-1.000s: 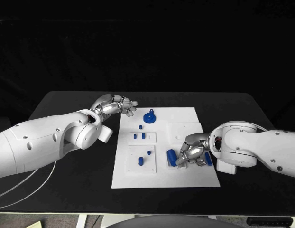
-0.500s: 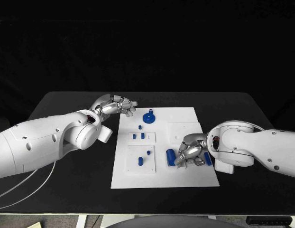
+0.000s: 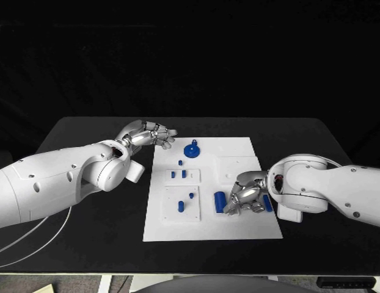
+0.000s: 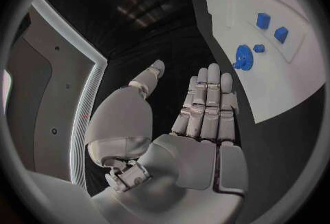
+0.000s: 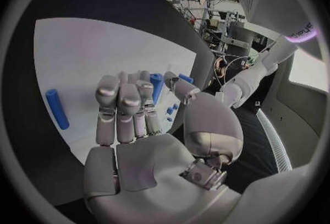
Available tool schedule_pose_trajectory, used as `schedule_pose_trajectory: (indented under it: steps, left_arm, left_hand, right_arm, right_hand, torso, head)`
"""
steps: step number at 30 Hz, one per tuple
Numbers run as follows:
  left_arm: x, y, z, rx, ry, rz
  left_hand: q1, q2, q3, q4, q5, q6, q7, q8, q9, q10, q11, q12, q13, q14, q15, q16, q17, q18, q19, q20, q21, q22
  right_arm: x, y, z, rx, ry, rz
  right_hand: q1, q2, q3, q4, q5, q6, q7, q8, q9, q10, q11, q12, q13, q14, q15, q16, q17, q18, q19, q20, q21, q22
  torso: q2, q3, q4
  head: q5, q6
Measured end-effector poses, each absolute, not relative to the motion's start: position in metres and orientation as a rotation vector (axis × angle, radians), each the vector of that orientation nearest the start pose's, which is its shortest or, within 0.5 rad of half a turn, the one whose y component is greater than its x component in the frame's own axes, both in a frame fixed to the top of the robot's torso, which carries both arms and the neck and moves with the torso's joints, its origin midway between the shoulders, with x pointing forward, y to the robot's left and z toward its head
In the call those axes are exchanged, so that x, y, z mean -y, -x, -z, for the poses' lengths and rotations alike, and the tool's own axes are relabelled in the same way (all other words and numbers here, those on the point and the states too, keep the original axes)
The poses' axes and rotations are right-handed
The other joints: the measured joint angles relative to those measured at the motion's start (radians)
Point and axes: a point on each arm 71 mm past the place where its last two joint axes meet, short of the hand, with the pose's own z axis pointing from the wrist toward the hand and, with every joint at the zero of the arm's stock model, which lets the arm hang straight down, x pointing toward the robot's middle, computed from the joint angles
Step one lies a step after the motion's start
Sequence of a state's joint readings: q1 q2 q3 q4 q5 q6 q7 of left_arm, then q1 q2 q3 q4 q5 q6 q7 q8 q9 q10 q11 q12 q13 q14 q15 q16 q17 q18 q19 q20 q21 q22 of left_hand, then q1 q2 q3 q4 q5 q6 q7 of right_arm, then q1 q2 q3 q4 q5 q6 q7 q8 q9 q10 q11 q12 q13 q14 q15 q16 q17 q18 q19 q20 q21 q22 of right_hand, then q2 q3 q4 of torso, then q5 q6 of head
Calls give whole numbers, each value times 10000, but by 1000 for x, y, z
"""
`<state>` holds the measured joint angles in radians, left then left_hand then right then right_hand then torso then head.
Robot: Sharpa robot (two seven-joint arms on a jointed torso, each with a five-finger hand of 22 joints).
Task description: Assemble the parts on the task board
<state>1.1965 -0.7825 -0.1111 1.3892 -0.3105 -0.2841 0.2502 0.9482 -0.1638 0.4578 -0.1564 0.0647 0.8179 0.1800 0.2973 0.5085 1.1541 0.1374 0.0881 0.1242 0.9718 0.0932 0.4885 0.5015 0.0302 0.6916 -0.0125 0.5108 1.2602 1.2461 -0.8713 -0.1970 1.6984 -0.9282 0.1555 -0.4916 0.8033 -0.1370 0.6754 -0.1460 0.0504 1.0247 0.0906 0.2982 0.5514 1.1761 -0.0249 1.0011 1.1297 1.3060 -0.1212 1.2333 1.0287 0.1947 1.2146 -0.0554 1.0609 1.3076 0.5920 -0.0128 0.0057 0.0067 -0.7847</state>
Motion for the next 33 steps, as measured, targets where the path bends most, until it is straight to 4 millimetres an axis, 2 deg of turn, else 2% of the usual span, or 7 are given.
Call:
schedule_pose_trajectory:
  steps: [10, 12, 16, 20, 27, 29, 33]
  left_arm:
    - [-213, -501, 219, -16725, 8611, 12929]
    - [-213, -501, 219, -16729, 8611, 12929]
    - [-213, -501, 219, -16736, 8612, 12929]
    - [-214, -501, 219, -16737, 8616, 12918]
    - [-214, -501, 219, -16742, 8622, 12909]
    - [-214, -501, 219, -16744, 8623, 12908]
    - [-214, -501, 219, -16747, 8625, 12906]
  left_hand:
    - [0, 0, 0, 0, 0, 0, 0, 0, -9, 0, 0, 0, 0, 0, 0, 0, 11, 0, 0, 0, 0, 9]
    - [0, 0, 0, 0, 0, 0, 0, 0, -9, 0, 0, 0, 0, 0, 0, 0, 10, 0, 0, 0, 0, 9]
    - [-18, 18, 0, 0, 0, 0, 0, 0, -8, 0, 0, 0, 0, 0, 0, 0, 13, -1, 0, 0, 0, 8]
    - [-38, 38, 0, 0, 0, 0, 0, 0, -8, 0, 0, 0, 0, 0, 0, -40, 21, 0, 0, 0, 0, 8]
    - [-38, 38, 0, 0, 0, 0, 0, 0, -8, 0, 0, 0, 0, 0, 0, -40, 23, 0, 0, 0, 0, 8]
    - [-38, 38, 0, 0, 0, 0, 0, 0, -8, 0, 0, 0, 0, 0, 0, -40, 29, -1, 0, 0, 0, 16]
    - [-38, 38, 0, 0, 0, 0, 0, 0, -7, 0, 0, 0, 0, 0, 0, -40, 29, -1, 0, 0, 0, 16]
  right_arm:
    - [181, -414, 250, -25317, -1003, -5720]
    - [180, -414, 250, -25293, -933, -5687]
    - [178, -414, 251, -25260, -818, -5607]
    - [178, -414, 253, -25263, -775, -5522]
    - [178, -415, 253, -25212, -770, -5471]
    - [178, -415, 253, -25195, -769, -5466]
    - [178, -415, 253, -25172, -763, -5451]
  right_hand:
    - [8, 9, -29, -111, 0, 33, -34, 0, -1, 0, 0, -35, 0, 1, 2, -39, 0, 0, 0, 0, 0, -1]
    - [96, 96, -4, -141, 0, 32, -35, 0, -1, 0, 0, -35, 4, 2, 3, -39, -1, 0, 0, 0, 0, -1]
    - [134, 134, -2, -199, 0, 30, -36, 0, 0, 0, 0, -35, 11, 2, 3, -39, 4, 1, 0, 0, 0, -2]
    - [167, 311, 55, -221, 0, 21, -46, -38, -1, 22, -21, -34, 11, 52, -16, -39, 10, 1, 0, 0, 0, -2]
    - [-30, 508, 409, 286, 0, 90, -46, -41, -2, 72, -1, -71, 34, 58, -18, -40, 22, 51, 1, 1, 0, -2]
    - [-165, 642, 467, 502, 0, 90, -46, -40, -2, 72, -1, -71, 35, 58, -17, -77, 24, 56, 1, 1, 0, -2]
    - [-196, 674, 558, 618, 0, 90, -47, -40, -1, 72, -1, -70, 48, 59, -17, -77, 34, 60, 1, 1, 0, -2]
  torso:
    - [0, 6, 0]
    - [0, 6, -1]
    - [0, 6, -1]
    - [2, 6, -1]
    - [3, 6, 0]
    - [3, 6, 0]
    - [3, 5, 0]
  head:
    - [10, -2]
    - [11, -12]
    - [4, -26]
    - [0, -40]
    - [7, -61]
    - [7, -62]
    - [8, -63]
